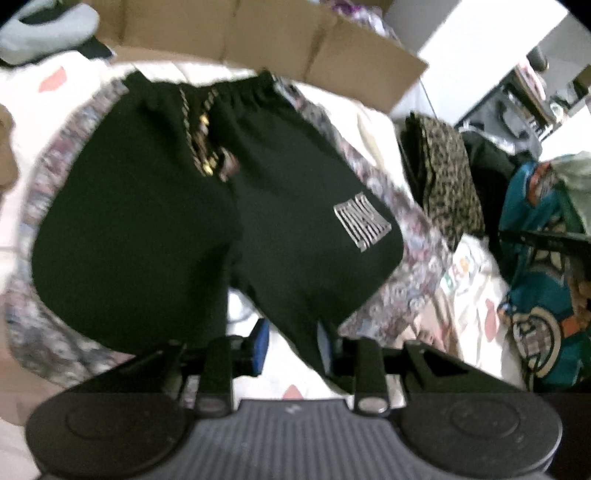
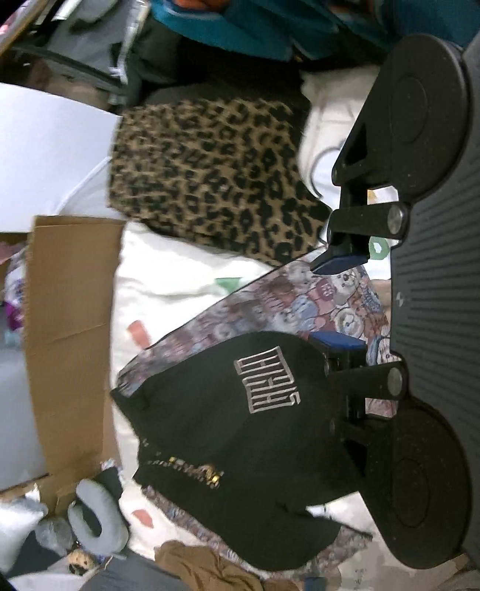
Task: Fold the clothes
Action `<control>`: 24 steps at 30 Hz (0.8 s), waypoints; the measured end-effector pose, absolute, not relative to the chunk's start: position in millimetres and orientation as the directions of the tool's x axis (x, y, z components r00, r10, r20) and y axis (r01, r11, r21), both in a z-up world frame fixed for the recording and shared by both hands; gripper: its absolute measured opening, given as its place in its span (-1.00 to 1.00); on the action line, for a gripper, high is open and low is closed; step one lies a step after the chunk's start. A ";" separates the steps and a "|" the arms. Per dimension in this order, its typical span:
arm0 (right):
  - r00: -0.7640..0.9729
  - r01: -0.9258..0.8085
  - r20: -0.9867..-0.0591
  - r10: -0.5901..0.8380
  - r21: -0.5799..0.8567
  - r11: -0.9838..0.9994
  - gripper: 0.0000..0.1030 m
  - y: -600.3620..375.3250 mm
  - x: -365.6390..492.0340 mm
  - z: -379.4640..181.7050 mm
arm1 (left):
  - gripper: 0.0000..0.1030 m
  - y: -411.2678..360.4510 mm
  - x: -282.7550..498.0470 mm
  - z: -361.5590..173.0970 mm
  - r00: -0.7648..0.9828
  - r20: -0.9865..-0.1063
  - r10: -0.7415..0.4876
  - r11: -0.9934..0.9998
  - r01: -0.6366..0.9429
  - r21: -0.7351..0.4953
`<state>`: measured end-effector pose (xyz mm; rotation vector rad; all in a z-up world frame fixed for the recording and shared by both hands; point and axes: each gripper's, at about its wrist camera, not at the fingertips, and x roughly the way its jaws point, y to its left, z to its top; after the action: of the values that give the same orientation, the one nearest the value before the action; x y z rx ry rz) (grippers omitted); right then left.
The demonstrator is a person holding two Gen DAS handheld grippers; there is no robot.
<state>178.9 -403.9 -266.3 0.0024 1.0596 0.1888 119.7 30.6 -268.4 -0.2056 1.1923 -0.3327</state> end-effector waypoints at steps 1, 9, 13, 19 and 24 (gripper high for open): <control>0.481 -0.157 -0.863 0.153 0.087 0.984 -0.19 -403.4 177.6 -254.9 | -0.40 35.5 119.1 -259.2 0.337 -0.872 -0.356 0.934 0.142 -0.327; 0.538 -0.194 -0.820 0.195 0.105 0.975 0.05 -402.2 174.5 -168.8 | -0.27 75.2 104.0 -189.7 0.401 -0.867 -0.295 0.955 0.090 -0.283; 0.516 -0.188 -0.828 0.220 0.141 0.972 0.06 -404.8 182.8 -137.8 | -0.14 89.8 96.1 -159.7 0.423 -0.872 -0.248 0.968 0.069 -0.242; 0.480 -0.217 -0.830 0.284 0.201 0.955 0.13 -398.7 192.8 -83.1 | 0.15 109.1 89.7 -120.6 0.460 -0.867 -0.194 0.978 0.026 -0.205; 0.498 -0.245 -0.816 0.292 0.191 0.951 0.22 -378.0 197.1 -34.2 | 0.29 124.1 87.4 -93.8 0.482 -0.861 -0.162 0.982 -0.009 -0.189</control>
<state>197.1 -378.0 -34.2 0.0521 0.9975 0.3252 87.4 124.1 -93.8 -0.1771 1.0657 -0.0934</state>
